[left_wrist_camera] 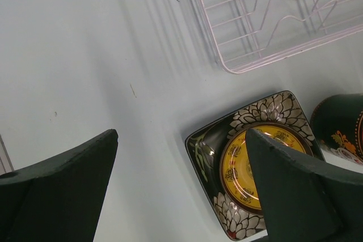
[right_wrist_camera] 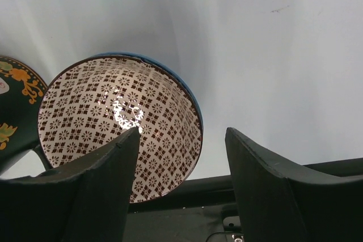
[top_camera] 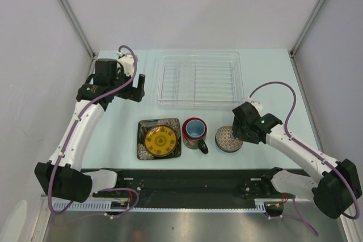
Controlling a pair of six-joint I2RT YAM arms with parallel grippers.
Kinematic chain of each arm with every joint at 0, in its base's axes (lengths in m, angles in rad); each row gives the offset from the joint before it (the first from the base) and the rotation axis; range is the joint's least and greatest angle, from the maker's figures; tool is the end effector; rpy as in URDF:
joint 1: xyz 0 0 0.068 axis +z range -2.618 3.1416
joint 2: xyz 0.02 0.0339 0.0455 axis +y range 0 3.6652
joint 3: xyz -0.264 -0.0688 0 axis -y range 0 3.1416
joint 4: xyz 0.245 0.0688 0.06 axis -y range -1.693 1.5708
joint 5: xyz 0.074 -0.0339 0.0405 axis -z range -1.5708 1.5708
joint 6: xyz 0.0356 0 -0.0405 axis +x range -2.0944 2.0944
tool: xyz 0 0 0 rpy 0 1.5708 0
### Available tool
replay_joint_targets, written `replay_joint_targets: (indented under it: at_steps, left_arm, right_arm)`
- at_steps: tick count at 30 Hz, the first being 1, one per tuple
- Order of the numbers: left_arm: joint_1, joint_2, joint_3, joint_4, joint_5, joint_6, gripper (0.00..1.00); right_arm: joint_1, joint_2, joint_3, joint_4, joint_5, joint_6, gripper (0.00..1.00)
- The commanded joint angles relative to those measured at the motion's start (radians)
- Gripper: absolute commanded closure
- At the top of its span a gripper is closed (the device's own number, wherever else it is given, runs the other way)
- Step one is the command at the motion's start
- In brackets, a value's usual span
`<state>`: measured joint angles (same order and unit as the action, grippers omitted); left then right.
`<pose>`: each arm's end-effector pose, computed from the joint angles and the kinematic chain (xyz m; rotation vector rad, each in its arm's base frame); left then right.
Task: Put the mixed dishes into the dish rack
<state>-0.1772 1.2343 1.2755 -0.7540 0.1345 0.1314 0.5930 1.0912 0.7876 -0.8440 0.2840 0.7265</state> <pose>0.2529 -0.0501 0.3613 0.4200 2.2431 -0.1775 0.1667 0.1003 0.2331 0.2566 2.6251 0.0493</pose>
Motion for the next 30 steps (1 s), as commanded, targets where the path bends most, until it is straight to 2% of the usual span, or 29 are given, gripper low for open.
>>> replay_joint_targets:
  at_steps: [1,6,19,22,23,24,29,30]
  left_arm:
    - [-0.002,-0.018,0.001,0.038,-0.006,0.022,0.00]
    - [-0.002,-0.015,-0.007,0.050,-0.015,0.022,0.00]
    - [-0.002,-0.016,-0.010,0.058,-0.019,0.027,0.00]
    - [-0.002,-0.012,-0.018,0.062,-0.021,0.027,0.00]
    - [-0.002,-0.015,-0.019,0.062,-0.021,0.027,0.00]
    - [-0.002,-0.015,-0.024,0.067,-0.018,0.027,0.00]
    - [-0.002,-0.021,-0.039,0.076,-0.024,0.025,0.00]
    - [-0.002,-0.022,-0.042,0.077,-0.026,0.025,0.00]
  right_arm:
    - [0.004,0.030,-0.004,0.048,0.017,0.007,0.37]
    - [-0.005,0.047,-0.005,0.054,0.000,-0.009,0.46]
    - [-0.038,0.101,-0.005,0.083,-0.042,-0.050,0.53]
    - [-0.038,0.101,-0.005,0.085,-0.046,-0.052,0.66]
    - [-0.039,0.098,-0.004,0.085,-0.043,-0.052,0.76]
    - [-0.039,0.098,-0.004,0.083,-0.045,-0.052,0.80]
    - [-0.039,0.076,-0.002,0.082,-0.051,-0.050,1.00]
    - [-0.039,0.073,-0.004,0.079,-0.052,-0.050,1.00]
